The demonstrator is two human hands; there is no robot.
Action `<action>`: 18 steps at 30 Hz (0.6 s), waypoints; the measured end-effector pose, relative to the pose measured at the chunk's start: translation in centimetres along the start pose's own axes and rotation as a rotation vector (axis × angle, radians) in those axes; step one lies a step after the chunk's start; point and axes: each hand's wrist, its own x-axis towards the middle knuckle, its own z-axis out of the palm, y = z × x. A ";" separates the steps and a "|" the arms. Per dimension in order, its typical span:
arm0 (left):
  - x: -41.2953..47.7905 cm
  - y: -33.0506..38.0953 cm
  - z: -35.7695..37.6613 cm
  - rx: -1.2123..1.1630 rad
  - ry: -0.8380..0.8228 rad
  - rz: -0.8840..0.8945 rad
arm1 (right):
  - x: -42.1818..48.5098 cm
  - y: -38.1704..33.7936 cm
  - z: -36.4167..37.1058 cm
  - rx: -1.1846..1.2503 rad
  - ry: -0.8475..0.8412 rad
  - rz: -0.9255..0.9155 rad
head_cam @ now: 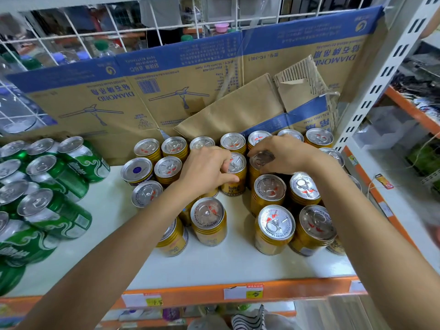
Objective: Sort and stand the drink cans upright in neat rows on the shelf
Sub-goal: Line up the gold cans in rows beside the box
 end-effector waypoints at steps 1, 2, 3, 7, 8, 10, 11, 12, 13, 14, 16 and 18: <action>0.0 0.1 0.0 0.007 -0.015 -0.011 | 0.0 -0.1 0.0 -0.006 0.004 -0.001; 0.1 0.1 0.0 0.011 -0.036 -0.021 | -0.1 -0.2 0.0 -0.011 0.005 0.000; 0.2 0.2 -0.2 0.014 -0.064 -0.023 | -0.1 -0.2 0.0 -0.011 0.006 -0.001; -1.4 0.4 -1.8 0.002 -0.123 0.123 | -1.4 -0.2 0.5 0.034 0.083 -0.007; -2.4 0.6 -2.8 -0.017 -0.131 0.166 | -2.1 -0.2 0.6 0.056 0.150 -0.015; -4.6 0.8 -4.8 0.000 -0.272 0.232 | -3.7 -0.6 0.9 0.101 0.255 -0.029; -5.5 0.9 -5.5 0.084 -0.400 0.255 | -4.5 -0.8 1.2 0.110 0.265 -0.036; -6.1 0.9 -5.6 0.206 -0.514 0.274 | -4.9 -1.0 1.6 0.105 0.244 -0.043; -6.5 0.8 -5.4 0.316 -0.577 0.294 | -5.3 -1.1 2.0 0.089 0.214 -0.052; -6.7 0.8 -5.2 0.381 -0.583 0.310 | -5.3 -1.1 2.5 0.070 0.189 -0.054; -6.5 0.9 -4.8 0.385 -0.516 0.303 | -5.2 -1.0 3.2 0.049 0.183 -0.039; -6.0 1.2 -4.3 0.325 -0.445 0.261 | -5.0 -0.8 3.5 0.036 0.186 -0.024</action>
